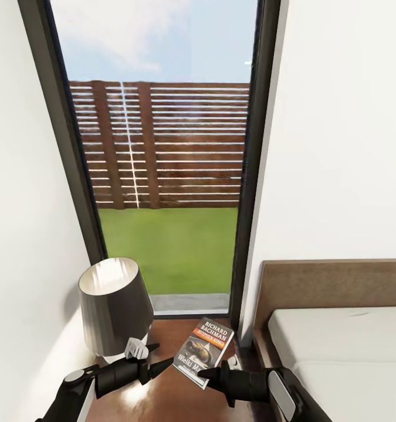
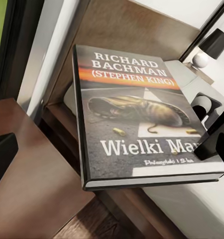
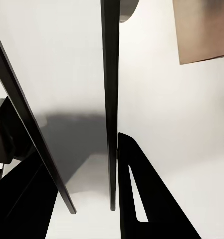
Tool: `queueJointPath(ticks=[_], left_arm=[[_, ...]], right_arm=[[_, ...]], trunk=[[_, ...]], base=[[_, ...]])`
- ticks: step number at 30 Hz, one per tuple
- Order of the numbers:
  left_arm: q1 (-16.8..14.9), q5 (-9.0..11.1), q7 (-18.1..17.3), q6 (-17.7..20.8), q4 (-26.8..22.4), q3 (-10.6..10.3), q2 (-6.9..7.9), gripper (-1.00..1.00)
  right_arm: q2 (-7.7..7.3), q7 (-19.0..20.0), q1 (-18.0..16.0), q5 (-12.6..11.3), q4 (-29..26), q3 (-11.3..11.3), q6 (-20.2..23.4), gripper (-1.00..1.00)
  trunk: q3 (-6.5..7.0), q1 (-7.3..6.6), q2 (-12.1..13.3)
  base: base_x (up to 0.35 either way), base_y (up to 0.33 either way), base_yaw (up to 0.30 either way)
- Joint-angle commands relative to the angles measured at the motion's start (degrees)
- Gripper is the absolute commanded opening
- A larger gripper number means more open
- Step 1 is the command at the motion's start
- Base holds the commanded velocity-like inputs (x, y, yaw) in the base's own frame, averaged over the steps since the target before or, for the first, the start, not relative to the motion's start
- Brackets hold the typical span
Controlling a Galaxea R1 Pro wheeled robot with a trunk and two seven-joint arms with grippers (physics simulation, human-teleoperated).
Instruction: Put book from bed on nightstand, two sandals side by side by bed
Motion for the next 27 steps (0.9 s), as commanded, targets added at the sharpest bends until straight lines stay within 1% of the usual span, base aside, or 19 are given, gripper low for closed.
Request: queueJointPath(ticks=[1,5,27], left_arm=[[-0.06,-0.4,-0.44,0.6,-0.09,0.3,-0.08,1.0],[-0.06,-0.37,-0.44,0.6,-0.09,0.3,-0.08,1.0],[-0.04,-0.37,-0.44,0.6,-0.09,0.3,-0.09,1.0]], right_arm=[[0.06,0.38,-0.04,0.46,0.0,-0.32,0.17,-1.0],[0.07,0.36,-0.04,0.48,0.0,-0.28,0.17,-1.0],[0.15,0.33,-0.04,0.64,0.0,-0.17,0.15,-1.0]], trunk=[[-0.07,0.0,-0.05],[-0.07,0.0,-0.05],[-4.02,4.83,-8.87]], base=[[0.0,0.0,0.0],[0.0,0.0,0.0],[0.0,0.0,0.0]])
